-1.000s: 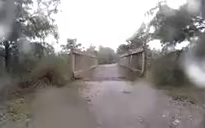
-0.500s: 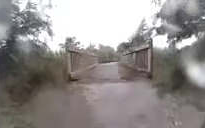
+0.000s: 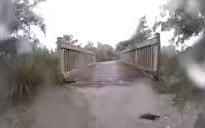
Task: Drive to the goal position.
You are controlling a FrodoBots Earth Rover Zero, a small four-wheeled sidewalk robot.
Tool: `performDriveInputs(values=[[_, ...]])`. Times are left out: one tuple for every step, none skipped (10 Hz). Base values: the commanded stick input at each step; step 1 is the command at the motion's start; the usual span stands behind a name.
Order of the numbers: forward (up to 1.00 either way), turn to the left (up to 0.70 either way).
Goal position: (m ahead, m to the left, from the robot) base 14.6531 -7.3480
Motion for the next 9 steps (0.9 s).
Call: performDriveInputs(values=[[0.85,0.00],[0.85,0.00],[0.85,0.00],[0.85,0.00],[0.85,0.00],[0.85,0.00],[0.85,0.00],[0.85,0.00],[0.85,0.00]])
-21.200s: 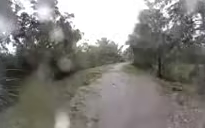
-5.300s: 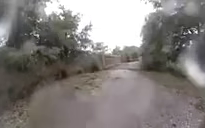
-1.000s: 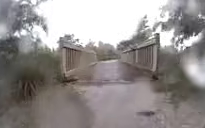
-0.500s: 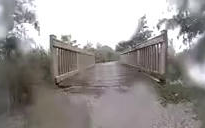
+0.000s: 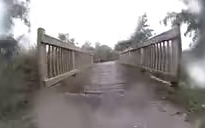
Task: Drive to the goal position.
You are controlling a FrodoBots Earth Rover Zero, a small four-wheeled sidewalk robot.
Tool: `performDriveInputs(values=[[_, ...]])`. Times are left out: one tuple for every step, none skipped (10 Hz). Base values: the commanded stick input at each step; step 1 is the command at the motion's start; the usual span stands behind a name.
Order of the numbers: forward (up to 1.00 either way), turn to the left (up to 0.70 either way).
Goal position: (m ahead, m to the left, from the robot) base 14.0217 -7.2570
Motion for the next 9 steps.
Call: performDriveInputs(values=[[0.85,0.00],[0.85,0.00],[0.85,0.00],[0.85,0.00],[0.85,0.00],[0.85,0.00],[0.85,0.00],[0.85,0.00],[0.85,0.00]])
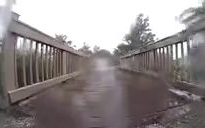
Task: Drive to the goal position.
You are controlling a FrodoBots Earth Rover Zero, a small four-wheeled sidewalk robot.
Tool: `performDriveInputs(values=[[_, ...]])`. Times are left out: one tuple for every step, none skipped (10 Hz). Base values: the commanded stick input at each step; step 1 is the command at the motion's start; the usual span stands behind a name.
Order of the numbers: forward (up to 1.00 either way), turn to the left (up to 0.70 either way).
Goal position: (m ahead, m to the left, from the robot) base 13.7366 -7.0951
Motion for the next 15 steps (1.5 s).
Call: performDriveInputs(values=[[0.85,0.00],[0.85,0.00],[0.85,0.00],[0.85,0.00],[0.85,0.00],[0.85,0.00],[0.85,0.00],[0.85,0.00],[0.85,0.00],[0.85,0.00],[0.85,0.00],[0.85,0.00],[0.85,0.00],[0.85,0.00],[0.85,0.00]])
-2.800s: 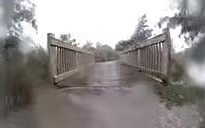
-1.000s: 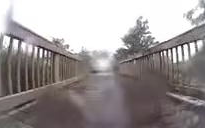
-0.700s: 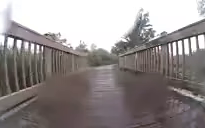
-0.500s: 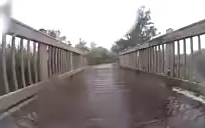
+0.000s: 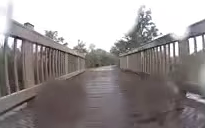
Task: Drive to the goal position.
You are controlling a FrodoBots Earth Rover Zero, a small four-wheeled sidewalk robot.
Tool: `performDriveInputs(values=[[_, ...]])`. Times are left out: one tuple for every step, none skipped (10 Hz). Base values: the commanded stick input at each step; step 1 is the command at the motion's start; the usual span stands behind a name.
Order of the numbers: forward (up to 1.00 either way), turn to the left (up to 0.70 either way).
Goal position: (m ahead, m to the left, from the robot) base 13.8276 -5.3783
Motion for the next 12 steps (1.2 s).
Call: performDriveInputs(values=[[0.85,0.00],[0.85,0.00],[0.85,0.00],[0.85,0.00],[0.85,0.00],[0.85,0.00],[0.85,0.00],[0.85,0.00],[0.85,0.00],[0.85,0.00],[0.85,0.00],[0.85,0.00]])
